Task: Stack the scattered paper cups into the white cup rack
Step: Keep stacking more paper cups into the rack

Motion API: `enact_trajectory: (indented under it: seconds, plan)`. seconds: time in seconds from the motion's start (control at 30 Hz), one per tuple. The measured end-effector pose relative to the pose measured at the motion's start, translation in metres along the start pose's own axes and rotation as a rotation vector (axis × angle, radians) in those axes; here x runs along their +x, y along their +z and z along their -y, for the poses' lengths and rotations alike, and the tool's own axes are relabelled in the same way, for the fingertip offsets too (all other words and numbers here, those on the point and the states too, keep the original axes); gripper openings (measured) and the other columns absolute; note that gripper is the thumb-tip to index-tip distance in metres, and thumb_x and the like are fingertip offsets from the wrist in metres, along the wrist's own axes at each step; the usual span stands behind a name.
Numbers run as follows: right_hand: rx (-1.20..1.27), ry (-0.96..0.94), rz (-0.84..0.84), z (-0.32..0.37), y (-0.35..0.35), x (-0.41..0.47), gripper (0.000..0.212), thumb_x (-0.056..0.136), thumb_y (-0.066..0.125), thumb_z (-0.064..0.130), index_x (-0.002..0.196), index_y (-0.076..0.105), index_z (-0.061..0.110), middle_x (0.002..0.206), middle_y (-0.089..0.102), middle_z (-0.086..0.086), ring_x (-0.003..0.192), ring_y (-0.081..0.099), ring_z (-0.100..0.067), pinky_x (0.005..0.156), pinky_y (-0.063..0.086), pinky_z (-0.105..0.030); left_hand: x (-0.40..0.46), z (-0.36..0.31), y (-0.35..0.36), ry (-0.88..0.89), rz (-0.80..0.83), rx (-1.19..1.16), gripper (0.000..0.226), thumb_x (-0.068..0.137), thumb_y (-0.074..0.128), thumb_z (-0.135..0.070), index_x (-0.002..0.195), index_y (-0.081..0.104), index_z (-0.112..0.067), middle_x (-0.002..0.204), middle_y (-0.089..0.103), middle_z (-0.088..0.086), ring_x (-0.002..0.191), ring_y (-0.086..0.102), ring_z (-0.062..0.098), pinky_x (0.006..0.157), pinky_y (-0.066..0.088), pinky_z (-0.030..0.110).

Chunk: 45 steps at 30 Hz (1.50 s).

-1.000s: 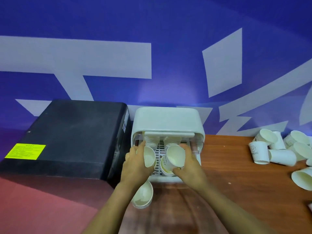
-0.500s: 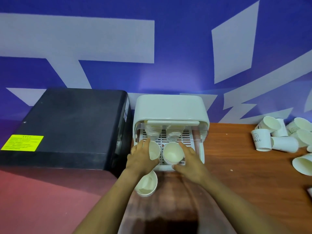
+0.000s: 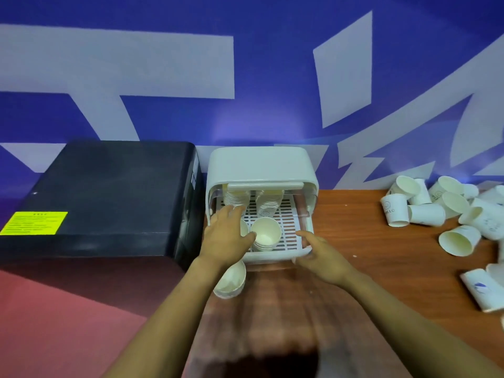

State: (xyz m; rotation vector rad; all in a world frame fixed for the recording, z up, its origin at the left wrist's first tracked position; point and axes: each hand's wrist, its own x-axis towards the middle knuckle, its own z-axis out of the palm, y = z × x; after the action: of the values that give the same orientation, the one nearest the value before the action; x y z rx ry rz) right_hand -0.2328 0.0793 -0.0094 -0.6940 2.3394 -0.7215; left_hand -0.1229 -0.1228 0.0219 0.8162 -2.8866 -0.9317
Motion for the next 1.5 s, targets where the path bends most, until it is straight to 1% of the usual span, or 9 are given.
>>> enact_trajectory:
  seconds: [0.1,0.2,0.3,0.53,0.73,1.0,1.23,1.4,1.5]
  plan:
    - [-0.034,-0.001,-0.011,-0.011,-0.013,-0.016,0.059,0.084,0.069,0.019,0.137,0.044,0.018,0.124,0.052,-0.003,0.100,0.053,-0.011,0.074,0.036,0.000,-0.010,-0.018,0.005,0.076,-0.002,-0.075,0.051,0.089,0.059,-0.032,0.137,0.044,-0.023,0.139,0.046,-0.002,0.126,0.044,0.019,0.101,0.038,0.034]
    - [-0.057,0.005,-0.024,-0.023,-0.028,-0.028,0.052,0.085,0.068,0.026,0.133,0.049,0.021,0.121,0.055,0.001,0.113,0.053,-0.013,0.084,0.035,-0.012,-0.018,-0.037,0.017,0.088,0.080,-0.106,0.043,0.088,0.059,-0.030,0.130,0.049,-0.026,0.126,0.058,-0.004,0.112,0.054,0.016,0.092,0.046,0.031]
    - [-0.026,0.037,-0.039,-0.037,-0.046,-0.038,0.048,0.085,0.067,0.029,0.130,0.051,0.024,0.117,0.055,0.003,0.107,0.054,-0.012,0.088,0.038,-0.020,-0.018,-0.059,0.028,0.107,0.121,-0.079,0.039,0.088,0.059,-0.030,0.126,0.053,-0.026,0.120,0.062,-0.005,0.108,0.057,0.015,0.088,0.046,0.029]
    - [0.014,0.076,-0.066,-0.110,-0.110,-0.060,0.040,0.086,0.067,0.027,0.124,0.057,0.020,0.114,0.058,0.000,0.102,0.055,-0.012,0.081,0.036,-0.019,-0.008,-0.133,0.076,0.116,0.164,-0.055,0.037,0.087,0.061,-0.033,0.123,0.055,-0.027,0.117,0.062,-0.007,0.106,0.059,0.015,0.092,0.047,0.031]
    - [-0.019,0.086,-0.104,-0.188,-0.190,-0.061,0.041,0.085,0.066,0.028,0.124,0.056,0.019,0.112,0.057,0.003,0.105,0.055,-0.014,0.087,0.040,-0.026,0.014,-0.223,0.138,0.112,0.189,-0.032,0.041,0.085,0.063,-0.032,0.124,0.055,-0.024,0.122,0.059,0.000,0.111,0.056,0.018,0.095,0.045,0.031]
    - [-0.188,0.050,-0.106,-0.266,-0.259,-0.034,0.047,0.084,0.066,0.028,0.128,0.054,0.018,0.125,0.055,-0.006,0.109,0.053,-0.018,0.089,0.041,-0.027,0.049,-0.305,0.204,0.040,0.218,-0.020,0.052,0.087,0.060,-0.033,0.136,0.044,-0.025,0.136,0.047,0.003,0.123,0.049,0.019,0.101,0.043,0.035]
    - [-0.469,0.013,-0.128,-0.293,-0.287,0.001,0.056,0.084,0.064,0.032,0.137,0.043,0.026,0.137,0.047,-0.001,0.120,0.047,-0.022,0.095,0.043,-0.035,0.095,-0.337,0.233,-0.044,0.259,0.049,0.060,0.088,0.059,-0.031,0.143,0.036,-0.024,0.144,0.039,0.006,0.133,0.039,0.025,0.106,0.038,0.037]
    - [-0.716,-0.032,-0.124,-0.304,-0.302,0.037,0.058,0.086,0.061,0.037,0.139,0.038,0.030,0.141,0.044,0.001,0.127,0.040,-0.022,0.106,0.030,-0.044,0.138,-0.346,0.250,-0.087,0.276,0.104,0.063,0.088,0.059,-0.033,0.144,0.032,-0.022,0.143,0.038,0.011,0.128,0.043,0.032,0.106,0.038,0.044]
    - [-0.762,-0.083,-0.130,-0.312,-0.302,0.056,0.057,0.085,0.061,0.040,0.137,0.041,0.028,0.141,0.042,0.002,0.132,0.033,-0.021,0.111,0.020,-0.046,0.158,-0.350,0.270,-0.122,0.278,0.101,0.061,0.088,0.058,-0.042,0.139,0.033,-0.021,0.136,0.042,0.012,0.120,0.047,0.034,0.099,0.039,0.042]
